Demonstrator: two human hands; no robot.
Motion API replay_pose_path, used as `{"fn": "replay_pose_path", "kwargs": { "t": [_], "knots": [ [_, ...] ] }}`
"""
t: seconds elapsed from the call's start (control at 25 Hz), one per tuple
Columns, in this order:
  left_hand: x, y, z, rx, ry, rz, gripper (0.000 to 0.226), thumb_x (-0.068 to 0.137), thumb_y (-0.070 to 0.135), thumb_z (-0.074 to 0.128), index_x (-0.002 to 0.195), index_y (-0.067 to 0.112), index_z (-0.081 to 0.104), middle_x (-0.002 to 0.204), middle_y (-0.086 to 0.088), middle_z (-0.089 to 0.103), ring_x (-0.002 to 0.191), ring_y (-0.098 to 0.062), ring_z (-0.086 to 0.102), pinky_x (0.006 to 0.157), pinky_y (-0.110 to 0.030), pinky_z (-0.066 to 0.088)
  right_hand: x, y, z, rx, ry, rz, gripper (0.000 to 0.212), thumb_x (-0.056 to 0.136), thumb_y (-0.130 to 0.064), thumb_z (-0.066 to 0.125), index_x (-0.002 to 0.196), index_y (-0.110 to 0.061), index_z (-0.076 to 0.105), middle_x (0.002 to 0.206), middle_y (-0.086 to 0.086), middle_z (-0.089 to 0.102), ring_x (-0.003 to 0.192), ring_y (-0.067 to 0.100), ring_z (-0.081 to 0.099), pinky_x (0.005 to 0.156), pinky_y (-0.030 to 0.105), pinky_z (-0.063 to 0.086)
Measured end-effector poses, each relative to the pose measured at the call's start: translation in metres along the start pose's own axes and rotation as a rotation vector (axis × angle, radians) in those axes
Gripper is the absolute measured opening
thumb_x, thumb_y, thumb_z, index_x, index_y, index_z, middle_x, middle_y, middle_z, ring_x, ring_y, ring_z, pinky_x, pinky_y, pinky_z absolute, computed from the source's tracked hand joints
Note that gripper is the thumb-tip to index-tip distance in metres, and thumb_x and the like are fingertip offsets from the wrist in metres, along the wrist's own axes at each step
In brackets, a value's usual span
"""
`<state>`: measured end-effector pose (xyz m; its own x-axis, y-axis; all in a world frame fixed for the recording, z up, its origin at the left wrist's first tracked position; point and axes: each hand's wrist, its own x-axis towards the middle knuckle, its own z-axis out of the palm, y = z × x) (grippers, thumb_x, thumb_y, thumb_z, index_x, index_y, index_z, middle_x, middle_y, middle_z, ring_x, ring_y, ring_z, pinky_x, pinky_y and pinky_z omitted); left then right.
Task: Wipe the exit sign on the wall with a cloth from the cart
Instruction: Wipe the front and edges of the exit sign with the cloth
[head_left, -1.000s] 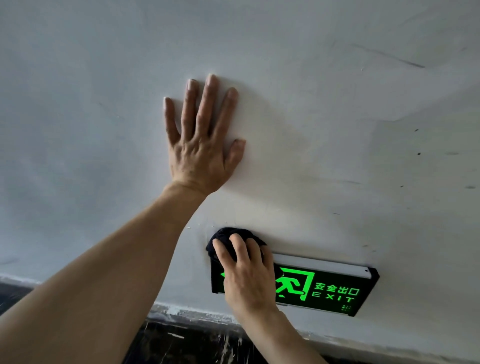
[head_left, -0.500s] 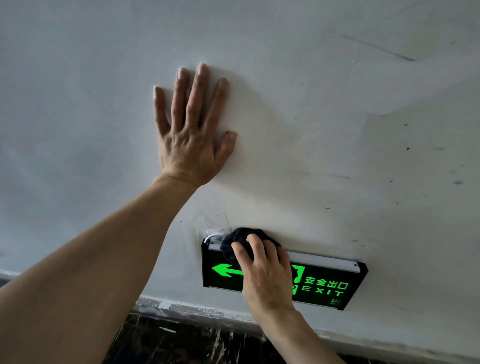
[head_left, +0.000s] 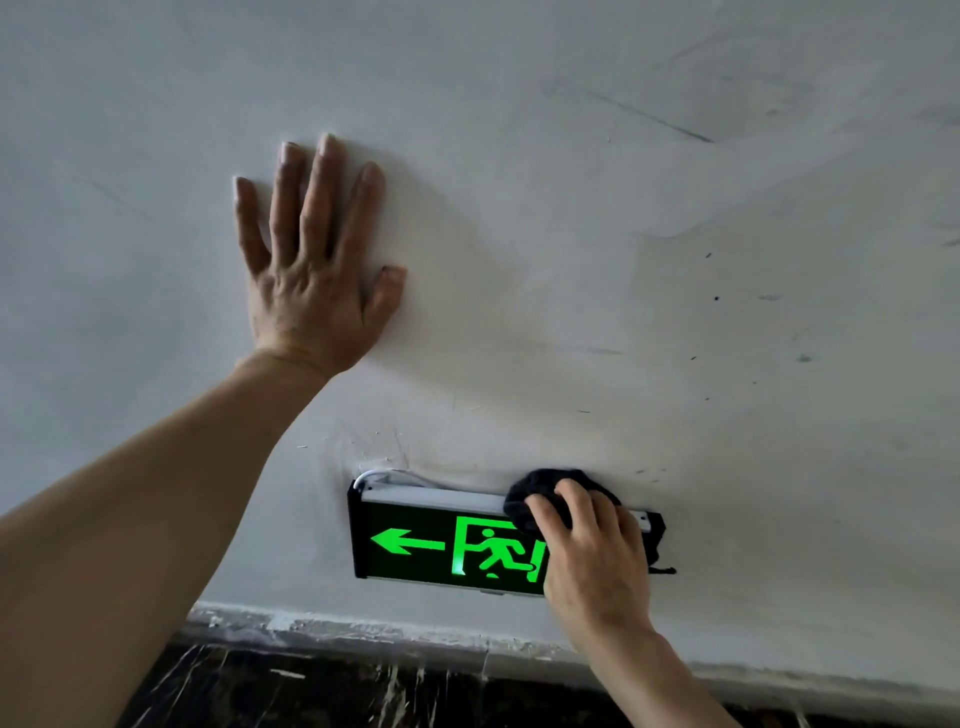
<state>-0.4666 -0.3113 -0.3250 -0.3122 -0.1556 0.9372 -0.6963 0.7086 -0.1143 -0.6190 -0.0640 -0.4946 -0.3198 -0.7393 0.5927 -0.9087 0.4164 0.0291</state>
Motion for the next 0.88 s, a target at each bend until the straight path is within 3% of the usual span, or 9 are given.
{"fn": "replay_pose_path", "kwargs": {
  "t": [0.44,0.68,0.8,0.88],
  "knots": [
    [-0.001,-0.003,0.004,-0.012,0.020,0.010,0.068,0.095,0.050,0.033,0.153,0.029,0.005,0.157,-0.021,0.023,0.145,-0.041,0.014,0.115,-0.059,0.002,-0.018,0.063,-0.007,-0.077,-0.012,0.104,0.064,0.043,0.011,0.077,0.103,-0.012,0.072,0.106,0.015,0.065,0.088,0.037,0.063,0.071,0.047,0.055],
    [-0.001,-0.001,0.001,-0.017,0.008,0.006,0.066,0.095,0.050,0.032,0.153,0.023,0.015,0.157,-0.022,0.024,0.144,-0.042,0.015,0.114,-0.062,0.006,-0.024,0.068,-0.006,0.002,-0.047,0.120,0.061,0.049,0.010,0.081,0.106,-0.009,0.070,0.113,0.018,0.062,0.093,0.038,0.064,0.066,0.044,0.059],
    [0.000,-0.001,0.001,-0.015,0.008,0.002,0.066,0.095,0.050,0.032,0.153,0.022,0.017,0.156,-0.022,0.024,0.144,-0.043,0.017,0.114,-0.063,0.006,-0.025,0.065,-0.004,0.116,-0.024,0.247,0.058,0.053,0.012,0.079,0.106,-0.009,0.069,0.118,0.018,0.060,0.093,0.040,0.064,0.057,0.042,0.058],
    [0.000,-0.001,0.001,-0.015,0.010,0.004,0.066,0.095,0.050,0.033,0.152,0.021,0.018,0.156,-0.022,0.025,0.144,-0.043,0.018,0.114,-0.063,0.007,-0.026,0.060,-0.001,0.217,0.009,0.346,0.057,0.059,0.014,0.074,0.111,-0.006,0.064,0.125,0.019,0.055,0.093,0.044,0.064,0.060,0.043,0.057]
  ]
}}
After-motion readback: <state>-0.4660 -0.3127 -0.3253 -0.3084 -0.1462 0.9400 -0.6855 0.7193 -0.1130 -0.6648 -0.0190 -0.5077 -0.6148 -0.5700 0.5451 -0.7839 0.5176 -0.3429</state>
